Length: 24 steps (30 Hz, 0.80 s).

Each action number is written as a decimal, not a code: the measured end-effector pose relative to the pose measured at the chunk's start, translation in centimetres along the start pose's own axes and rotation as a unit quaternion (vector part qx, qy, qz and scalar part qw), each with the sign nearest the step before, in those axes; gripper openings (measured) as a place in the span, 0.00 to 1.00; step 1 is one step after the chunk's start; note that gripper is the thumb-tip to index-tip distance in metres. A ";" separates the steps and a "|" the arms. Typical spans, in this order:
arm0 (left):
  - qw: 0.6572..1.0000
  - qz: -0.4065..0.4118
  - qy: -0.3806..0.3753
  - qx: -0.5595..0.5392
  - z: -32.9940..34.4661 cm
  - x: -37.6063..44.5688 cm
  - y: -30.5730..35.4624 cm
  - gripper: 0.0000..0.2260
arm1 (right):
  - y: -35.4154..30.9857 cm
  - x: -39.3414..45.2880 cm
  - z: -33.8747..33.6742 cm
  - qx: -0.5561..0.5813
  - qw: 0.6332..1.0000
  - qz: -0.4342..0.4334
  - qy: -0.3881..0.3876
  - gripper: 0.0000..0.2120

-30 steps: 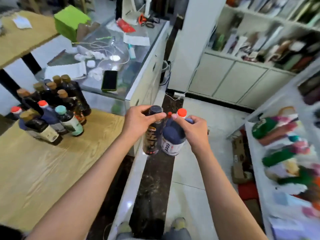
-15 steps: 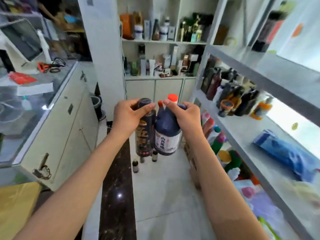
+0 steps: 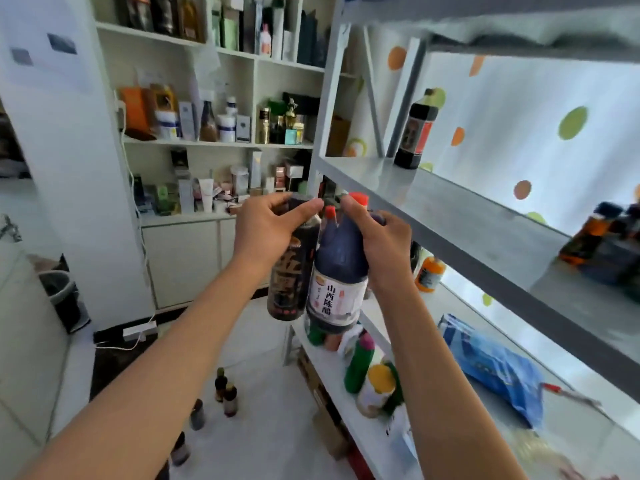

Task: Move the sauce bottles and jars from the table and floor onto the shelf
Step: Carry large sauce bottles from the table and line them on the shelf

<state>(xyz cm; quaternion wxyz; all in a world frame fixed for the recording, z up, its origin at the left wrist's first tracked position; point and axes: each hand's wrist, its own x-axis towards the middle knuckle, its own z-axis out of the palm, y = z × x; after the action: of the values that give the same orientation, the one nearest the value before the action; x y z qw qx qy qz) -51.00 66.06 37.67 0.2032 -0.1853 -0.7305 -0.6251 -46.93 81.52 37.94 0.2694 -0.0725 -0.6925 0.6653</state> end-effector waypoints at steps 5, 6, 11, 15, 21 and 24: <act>0.997 0.019 -0.051 -0.048 3.0 7.7 -1.2 0.11 | -1.3 5.9 0.6 -0.028 0.997 -0.013 0.076 0.21; 0.996 0.016 -0.058 -0.060 3.7 8.8 -1.4 0.10 | -1.4 6.8 0.6 -0.028 0.996 -0.019 0.086 0.22; 0.983 0.000 -0.112 -0.142 8.0 15.7 -1.9 0.14 | -2.5 12.2 1.3 -0.031 0.986 -0.050 0.155 0.24; 0.969 -0.001 -0.153 -0.194 11.5 20.2 -2.0 0.09 | -3.2 16.0 0.4 -0.030 0.975 -0.052 0.214 0.22; 0.957 -0.013 -0.182 -0.226 17.4 23.7 -1.4 0.11 | -3.9 21.1 -2.9 -0.045 0.959 -0.056 0.275 0.22; 0.958 -0.002 -0.181 -0.220 21.2 25.2 -1.3 0.10 | -3.1 24.3 -5.4 -0.035 0.955 -0.058 0.288 0.24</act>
<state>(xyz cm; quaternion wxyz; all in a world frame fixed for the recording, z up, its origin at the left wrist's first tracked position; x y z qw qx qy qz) -74.44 87.28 46.97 0.0201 -0.3339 -0.5998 -0.7269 -64.06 97.13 47.47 0.4925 -0.2299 -0.6117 0.5748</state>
